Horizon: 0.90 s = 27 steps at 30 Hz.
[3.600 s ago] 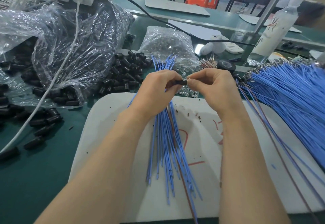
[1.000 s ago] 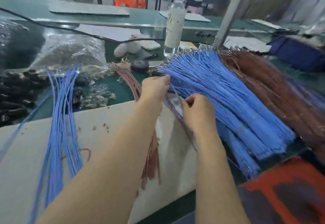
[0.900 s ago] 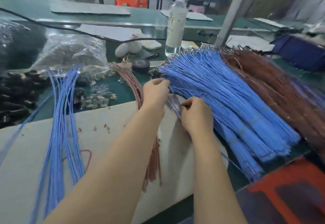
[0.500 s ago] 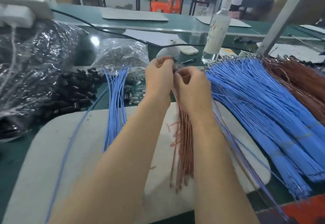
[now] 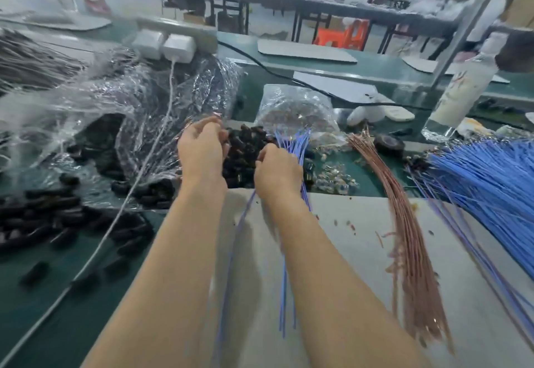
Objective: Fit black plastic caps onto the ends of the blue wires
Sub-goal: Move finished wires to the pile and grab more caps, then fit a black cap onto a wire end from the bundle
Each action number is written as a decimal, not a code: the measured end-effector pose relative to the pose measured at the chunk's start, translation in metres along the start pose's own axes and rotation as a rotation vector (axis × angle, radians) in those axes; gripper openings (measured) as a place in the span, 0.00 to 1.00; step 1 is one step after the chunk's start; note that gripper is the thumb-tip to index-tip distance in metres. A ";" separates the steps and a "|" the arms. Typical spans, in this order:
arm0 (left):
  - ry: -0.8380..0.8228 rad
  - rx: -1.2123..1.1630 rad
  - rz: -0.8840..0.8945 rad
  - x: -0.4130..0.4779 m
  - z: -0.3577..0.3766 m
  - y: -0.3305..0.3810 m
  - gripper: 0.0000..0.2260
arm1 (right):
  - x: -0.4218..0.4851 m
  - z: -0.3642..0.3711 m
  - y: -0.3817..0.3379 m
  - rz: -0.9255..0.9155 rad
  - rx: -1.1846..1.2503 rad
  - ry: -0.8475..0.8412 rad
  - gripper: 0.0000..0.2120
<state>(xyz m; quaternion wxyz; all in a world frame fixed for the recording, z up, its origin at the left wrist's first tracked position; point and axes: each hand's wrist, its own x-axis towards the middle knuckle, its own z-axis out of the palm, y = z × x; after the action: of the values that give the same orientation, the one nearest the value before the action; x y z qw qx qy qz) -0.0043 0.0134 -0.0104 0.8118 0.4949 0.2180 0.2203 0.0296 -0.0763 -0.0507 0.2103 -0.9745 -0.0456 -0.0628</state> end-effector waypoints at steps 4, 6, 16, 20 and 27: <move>-0.066 0.126 0.043 -0.011 0.018 -0.020 0.12 | 0.003 -0.010 0.005 0.039 0.212 0.076 0.06; -0.121 0.313 0.140 -0.016 0.025 -0.032 0.13 | 0.003 -0.029 0.018 0.066 0.436 0.084 0.05; -0.509 0.758 0.279 -0.034 0.035 -0.056 0.06 | -0.025 -0.066 0.061 0.159 0.758 0.225 0.05; -0.218 0.644 0.211 -0.014 0.023 -0.046 0.06 | -0.026 -0.056 0.048 0.078 0.533 0.065 0.07; -0.315 0.858 0.190 0.002 0.022 -0.047 0.09 | -0.039 -0.025 0.009 0.084 0.075 -0.169 0.11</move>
<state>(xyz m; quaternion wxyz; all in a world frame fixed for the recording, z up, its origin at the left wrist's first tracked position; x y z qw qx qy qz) 0.0164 -0.0208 -0.0437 0.5333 0.8311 0.1173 0.1058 -0.0102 -0.0970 -0.0370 0.2447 -0.9688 -0.0248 0.0301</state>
